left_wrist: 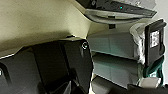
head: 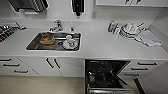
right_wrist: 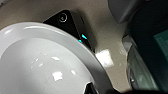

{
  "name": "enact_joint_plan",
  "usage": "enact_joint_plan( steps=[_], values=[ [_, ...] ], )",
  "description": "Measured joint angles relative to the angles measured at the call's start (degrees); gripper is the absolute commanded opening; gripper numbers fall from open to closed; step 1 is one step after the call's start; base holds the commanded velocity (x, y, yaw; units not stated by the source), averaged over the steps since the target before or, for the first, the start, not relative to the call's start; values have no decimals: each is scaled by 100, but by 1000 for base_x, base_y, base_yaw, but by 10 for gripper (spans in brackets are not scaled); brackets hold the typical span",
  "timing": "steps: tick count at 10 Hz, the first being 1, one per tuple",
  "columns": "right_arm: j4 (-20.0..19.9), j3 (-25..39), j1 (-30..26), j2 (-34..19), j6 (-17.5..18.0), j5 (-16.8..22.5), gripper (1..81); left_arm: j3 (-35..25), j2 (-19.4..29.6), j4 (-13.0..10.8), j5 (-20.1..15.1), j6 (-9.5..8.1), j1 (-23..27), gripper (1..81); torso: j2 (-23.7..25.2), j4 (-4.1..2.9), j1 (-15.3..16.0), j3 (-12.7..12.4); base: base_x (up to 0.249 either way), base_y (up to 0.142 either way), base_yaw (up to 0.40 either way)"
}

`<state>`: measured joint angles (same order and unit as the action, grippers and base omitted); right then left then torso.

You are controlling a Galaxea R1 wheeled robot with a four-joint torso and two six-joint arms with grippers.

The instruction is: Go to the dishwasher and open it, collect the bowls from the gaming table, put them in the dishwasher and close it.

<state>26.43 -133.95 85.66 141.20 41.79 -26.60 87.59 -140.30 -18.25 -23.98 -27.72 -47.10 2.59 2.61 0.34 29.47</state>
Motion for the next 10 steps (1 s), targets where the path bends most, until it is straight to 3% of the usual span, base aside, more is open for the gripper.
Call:
enact_joint_plan(
  steps=[2,4,7,10],
  values=[
    [5,226,-243,-219,180,-52,10,-52,254,-46,282,269,-433,811,0,0,0,0,0,0,0],
    [88,553,-490,-336,443,-71,10,22,284,-66,664,706,-1084,811,0,0,0,0,0,0,0],
    [375,1278,-901,-992,917,-35,10,922,52,-71,998,1270,-1979,811,0,0,0,0,0,0,0],
    [805,2132,-1431,-1351,1493,45,10,1943,-523,-84,1440,1727,-2285,811,0,0,0,0,0,0,0]
  ],
)
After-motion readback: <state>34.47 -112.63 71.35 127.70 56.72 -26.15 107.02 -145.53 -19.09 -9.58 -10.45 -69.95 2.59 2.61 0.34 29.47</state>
